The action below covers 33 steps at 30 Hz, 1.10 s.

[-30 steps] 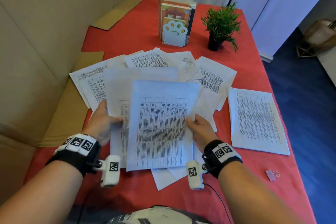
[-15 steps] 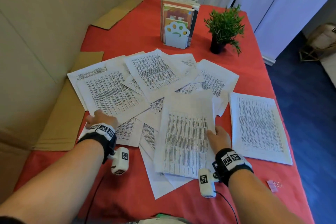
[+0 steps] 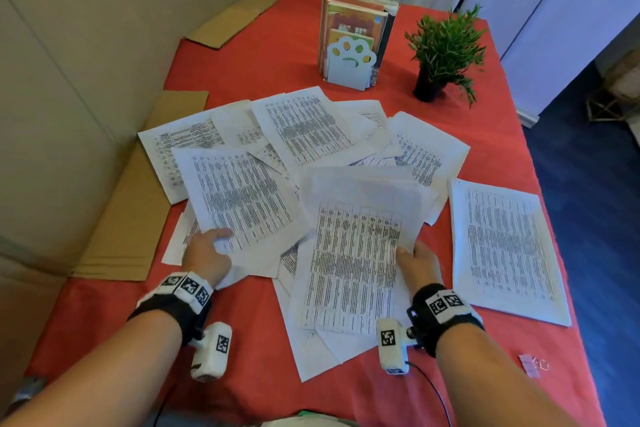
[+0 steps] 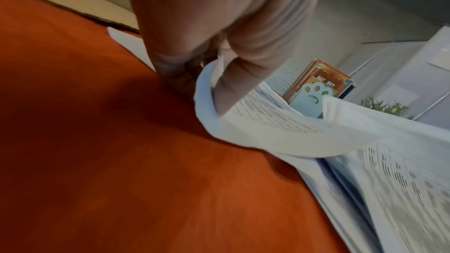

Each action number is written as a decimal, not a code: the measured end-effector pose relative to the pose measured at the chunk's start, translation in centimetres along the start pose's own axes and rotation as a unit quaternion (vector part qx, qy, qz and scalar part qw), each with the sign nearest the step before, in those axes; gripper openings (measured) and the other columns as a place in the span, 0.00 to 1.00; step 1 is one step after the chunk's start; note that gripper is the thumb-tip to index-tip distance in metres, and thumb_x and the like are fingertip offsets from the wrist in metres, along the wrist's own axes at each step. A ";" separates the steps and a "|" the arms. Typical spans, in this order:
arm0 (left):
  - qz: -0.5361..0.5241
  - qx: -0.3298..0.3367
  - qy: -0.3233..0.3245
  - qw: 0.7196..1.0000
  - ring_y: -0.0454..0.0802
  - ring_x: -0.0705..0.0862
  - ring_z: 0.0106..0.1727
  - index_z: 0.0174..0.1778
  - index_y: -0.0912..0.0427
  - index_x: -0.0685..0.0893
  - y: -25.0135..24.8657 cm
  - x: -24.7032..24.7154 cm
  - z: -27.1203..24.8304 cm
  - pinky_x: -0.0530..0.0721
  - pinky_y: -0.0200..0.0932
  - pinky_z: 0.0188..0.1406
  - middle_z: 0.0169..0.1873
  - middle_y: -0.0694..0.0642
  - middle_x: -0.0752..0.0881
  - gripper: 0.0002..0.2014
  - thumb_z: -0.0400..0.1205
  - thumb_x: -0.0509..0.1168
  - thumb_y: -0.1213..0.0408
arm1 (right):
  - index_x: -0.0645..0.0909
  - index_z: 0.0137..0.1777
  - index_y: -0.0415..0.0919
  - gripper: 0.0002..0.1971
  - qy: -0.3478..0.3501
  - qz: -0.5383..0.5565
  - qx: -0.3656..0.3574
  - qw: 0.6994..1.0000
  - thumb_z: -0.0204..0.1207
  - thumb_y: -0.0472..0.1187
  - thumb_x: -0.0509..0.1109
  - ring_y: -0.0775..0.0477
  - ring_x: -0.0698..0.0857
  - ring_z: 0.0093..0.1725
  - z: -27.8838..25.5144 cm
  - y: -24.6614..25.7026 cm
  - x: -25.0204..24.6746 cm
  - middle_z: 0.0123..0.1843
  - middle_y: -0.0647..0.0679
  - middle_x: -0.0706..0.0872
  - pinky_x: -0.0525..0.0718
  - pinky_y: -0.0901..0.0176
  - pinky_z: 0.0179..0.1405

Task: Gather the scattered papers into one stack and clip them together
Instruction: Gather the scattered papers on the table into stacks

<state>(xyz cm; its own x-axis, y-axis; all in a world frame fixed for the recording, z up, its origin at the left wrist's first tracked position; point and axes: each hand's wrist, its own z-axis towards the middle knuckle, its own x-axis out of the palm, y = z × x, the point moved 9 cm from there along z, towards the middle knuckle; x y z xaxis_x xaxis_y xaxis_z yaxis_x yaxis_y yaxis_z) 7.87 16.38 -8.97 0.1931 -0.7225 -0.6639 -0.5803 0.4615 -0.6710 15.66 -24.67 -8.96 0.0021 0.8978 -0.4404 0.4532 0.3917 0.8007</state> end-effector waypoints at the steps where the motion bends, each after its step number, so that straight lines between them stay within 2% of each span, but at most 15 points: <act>1: 0.001 0.000 0.018 1.000 0.62 0.79 0.66 0.57 0.55 0.86 0.3 0.3 -0.4 0.76 0.40 0.58 0.66 0.63 0.80 0.27 0.68 0.59 0.85 | 0.80 0.51 0.37 0.07 0.009 0.001 0.004 1.000 0.78 0.34 0.61 0.40 0.84 0.46 0.0 0.1 0.3 0.46 0.40 0.87 0.82 0.54 0.45; 4: -0.001 0.018 0.040 0.999 0.58 0.83 0.61 0.51 0.54 0.88 0.5 0.5 -1.3 0.79 0.42 0.58 0.62 0.59 0.85 0.23 0.69 0.62 0.83 | 0.78 0.48 0.29 0.08 0.036 0.010 0.006 0.999 0.78 0.35 0.62 0.45 0.79 0.41 0.0 0.0 1.5 0.40 0.37 0.82 0.80 0.55 0.43; 6: 0.023 0.034 0.044 0.998 0.60 0.82 0.62 0.50 0.51 0.87 0.3 0.4 -1.5 0.78 0.45 0.62 0.61 0.60 0.84 0.23 0.69 0.62 0.82 | 0.77 0.52 0.27 0.11 0.059 0.002 0.008 0.998 0.77 0.36 0.63 0.46 0.78 0.41 0.0 0.0 2.6 0.44 0.26 0.84 0.84 0.46 0.49; 7: 0.036 0.033 0.037 0.998 0.62 0.81 0.63 0.52 0.52 0.87 0.2 0.2 -1.5 0.77 0.46 0.63 0.61 0.61 0.82 0.25 0.68 0.61 0.83 | 0.78 0.54 0.27 0.11 0.074 -0.006 0.007 0.997 0.77 0.36 0.63 0.46 0.79 0.42 -0.1 0.2 3.2 0.47 0.25 0.84 0.83 0.46 0.49; 12: 0.062 0.024 -0.073 0.995 0.67 0.77 0.68 0.62 0.64 0.84 -0.2 -3.6 -1.7 0.74 0.51 0.69 0.67 0.68 0.77 0.27 0.70 0.58 0.85 | 0.78 0.45 0.29 0.07 0.106 0.024 0.011 0.994 0.77 0.36 0.64 0.47 0.75 0.40 0.1 0.8 4.1 0.38 0.42 0.77 0.73 0.53 0.43; 14: 0.056 0.035 -0.090 0.994 0.65 0.74 0.73 0.63 0.63 0.85 -0.4 -4.6 -2.2 0.71 0.48 0.72 0.71 0.68 0.75 0.29 0.70 0.56 0.88 | 0.76 0.50 0.25 0.12 0.101 0.057 0.008 0.993 0.76 0.36 0.66 0.47 0.77 0.43 0.4 1.0 4.2 0.41 0.42 0.78 0.77 0.51 0.46; 17: 0.013 0.057 -0.076 0.995 0.61 0.71 0.76 0.58 0.60 0.87 -0.4 -4.8 -2.4 0.67 0.39 0.70 0.70 0.66 0.77 0.30 0.69 0.54 0.89 | 0.82 0.46 0.36 0.04 0.099 0.070 -0.015 0.993 0.76 0.36 0.67 0.45 0.82 0.47 0.5 2.1 5.2 0.46 0.40 0.86 0.81 0.45 0.58; 19: -0.056 0.035 -0.031 0.997 0.59 0.74 0.74 0.48 0.52 0.90 0.2 -3.9 -2.3 0.67 0.41 0.70 0.66 0.63 0.81 0.21 0.74 0.61 0.82 | 0.82 0.47 0.37 0.07 0.106 0.056 -0.029 0.992 0.73 0.36 0.65 0.45 0.83 0.45 0.2 2.9 6.8 0.49 0.34 0.88 0.83 0.46 0.54; 21: -0.141 -0.012 0.011 0.990 0.55 0.80 0.65 0.43 0.51 0.90 0.6 -2.6 -2.5 0.72 0.46 0.65 0.57 0.58 0.86 0.07 0.80 0.66 0.62 | 0.81 0.51 0.37 0.10 0.124 0.046 -0.029 0.991 0.74 0.34 0.61 0.44 0.83 0.43 -0.7 3.8 8.7 0.49 0.32 0.87 0.84 0.47 0.51; 23: -0.157 -0.041 0.033 0.986 0.53 0.81 0.59 0.49 0.57 0.88 0.8 -1.4 -2.7 0.75 0.48 0.62 0.53 0.54 0.85 0.13 0.79 0.67 0.50 | 0.81 0.55 0.41 0.14 0.150 0.028 -0.030 0.988 0.76 0.31 0.57 0.41 0.84 0.44 -1.6 4.6 10.8 0.51 0.34 0.87 0.86 0.41 0.53; 24: -0.131 -0.037 0.035 0.990 0.53 0.81 0.58 0.53 0.59 0.85 0.8 -1.1 -2.8 0.77 0.48 0.60 0.53 0.54 0.84 0.16 0.76 0.71 0.52 | 0.81 0.57 0.43 0.16 0.166 0.016 -0.033 0.985 0.77 0.30 0.56 0.41 0.85 0.46 -2.1 5.0 11.8 0.52 0.36 0.87 0.86 0.41 0.54; 26: -0.079 -0.025 0.033 0.996 0.54 0.80 0.57 0.59 0.61 0.79 0.7 -0.8 -3.0 0.78 0.49 0.61 0.54 0.53 0.81 0.22 0.71 0.77 0.62 | 0.79 0.65 0.45 0.18 0.186 -0.014 -0.045 0.981 0.79 0.31 0.56 0.44 0.86 0.47 -2.4 5.6 13.2 0.54 0.43 0.87 0.87 0.51 0.50; 28: -0.070 -0.024 0.023 0.997 0.53 0.77 0.58 0.64 0.64 0.75 1.1 -1.0 -3.0 0.75 0.47 0.63 0.55 0.54 0.78 0.27 0.70 0.76 0.71 | 0.76 0.70 0.45 0.18 0.148 -0.068 -0.078 0.984 0.82 0.35 0.57 0.47 0.85 0.50 -1.5 6.7 12.8 0.59 0.45 0.85 0.83 0.58 0.51; 30: -0.086 -0.033 0.007 0.996 0.54 0.77 0.58 0.65 0.64 0.74 1.7 -1.6 -3.0 0.75 0.47 0.60 0.55 0.55 0.78 0.26 0.71 0.74 0.75 | 0.76 0.72 0.45 0.19 0.083 -0.167 -0.151 0.971 0.82 0.36 0.59 0.45 0.81 0.64 0.3 8.3 11.6 0.68 0.44 0.78 0.78 0.56 0.64; 33: -0.101 -0.039 -0.015 0.994 0.53 0.77 0.56 0.66 0.65 0.74 2.8 -2.6 -3.2 0.74 0.45 0.56 0.54 0.55 0.78 0.25 0.73 0.72 0.78 | 0.79 0.70 0.51 0.19 0.078 -0.348 -0.250 0.900 0.80 0.37 0.62 0.40 0.66 0.78 2.2 10.4 12.1 0.81 0.46 0.65 0.70 0.42 0.75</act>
<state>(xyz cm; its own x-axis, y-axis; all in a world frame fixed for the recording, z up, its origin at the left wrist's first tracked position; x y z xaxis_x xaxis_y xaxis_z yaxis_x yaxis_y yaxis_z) 3.22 17.91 -8.03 0.3347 -0.7799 -0.5288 -0.5869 0.2665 -0.7646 22.38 -10.23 -6.89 -0.2693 0.4018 -0.8752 -0.1618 0.8770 0.4524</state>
